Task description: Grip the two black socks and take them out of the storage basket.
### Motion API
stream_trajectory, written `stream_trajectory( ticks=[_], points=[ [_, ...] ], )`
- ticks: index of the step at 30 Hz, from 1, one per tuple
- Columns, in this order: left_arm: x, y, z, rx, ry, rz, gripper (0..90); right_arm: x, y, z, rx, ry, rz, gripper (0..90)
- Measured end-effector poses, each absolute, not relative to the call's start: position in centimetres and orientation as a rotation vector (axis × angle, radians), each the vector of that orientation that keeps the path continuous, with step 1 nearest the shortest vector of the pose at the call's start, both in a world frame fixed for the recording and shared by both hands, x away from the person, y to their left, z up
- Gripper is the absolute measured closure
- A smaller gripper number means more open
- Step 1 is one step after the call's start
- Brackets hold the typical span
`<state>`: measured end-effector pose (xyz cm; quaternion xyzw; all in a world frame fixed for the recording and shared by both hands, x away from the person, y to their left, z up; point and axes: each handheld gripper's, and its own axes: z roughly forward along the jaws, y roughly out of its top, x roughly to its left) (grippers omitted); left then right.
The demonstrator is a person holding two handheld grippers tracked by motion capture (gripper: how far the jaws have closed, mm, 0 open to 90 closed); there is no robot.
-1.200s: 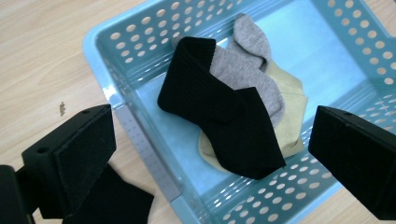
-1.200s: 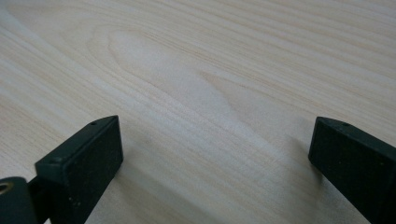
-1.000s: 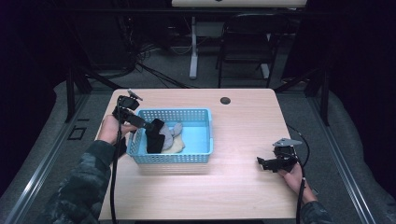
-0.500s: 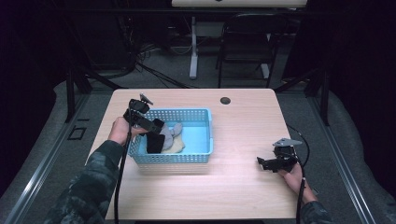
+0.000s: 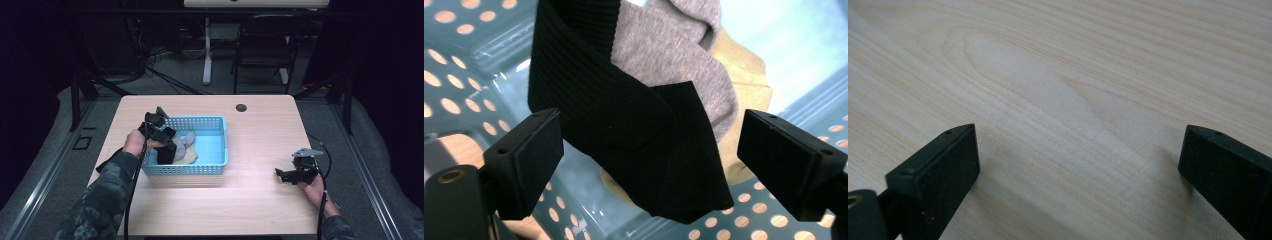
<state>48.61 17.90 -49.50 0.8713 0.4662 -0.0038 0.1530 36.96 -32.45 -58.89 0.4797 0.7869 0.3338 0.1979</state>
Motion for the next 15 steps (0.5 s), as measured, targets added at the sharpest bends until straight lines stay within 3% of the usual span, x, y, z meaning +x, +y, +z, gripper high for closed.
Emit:
stream_trajectory(
  ticks=[8, 15],
  points=[
    [49.1, 17.0, -50.7, 2.545, 1.379, -0.019, 18.5, 37.0, -32.5, -58.9, 1.340, 2.201, 0.933, 2.4],
    [49.4, 16.5, -51.4, 2.575, 1.401, -0.023, 28.6, 37.0, -32.5, -58.9, 1.339, 2.203, 0.933, 2.4]
  ],
)
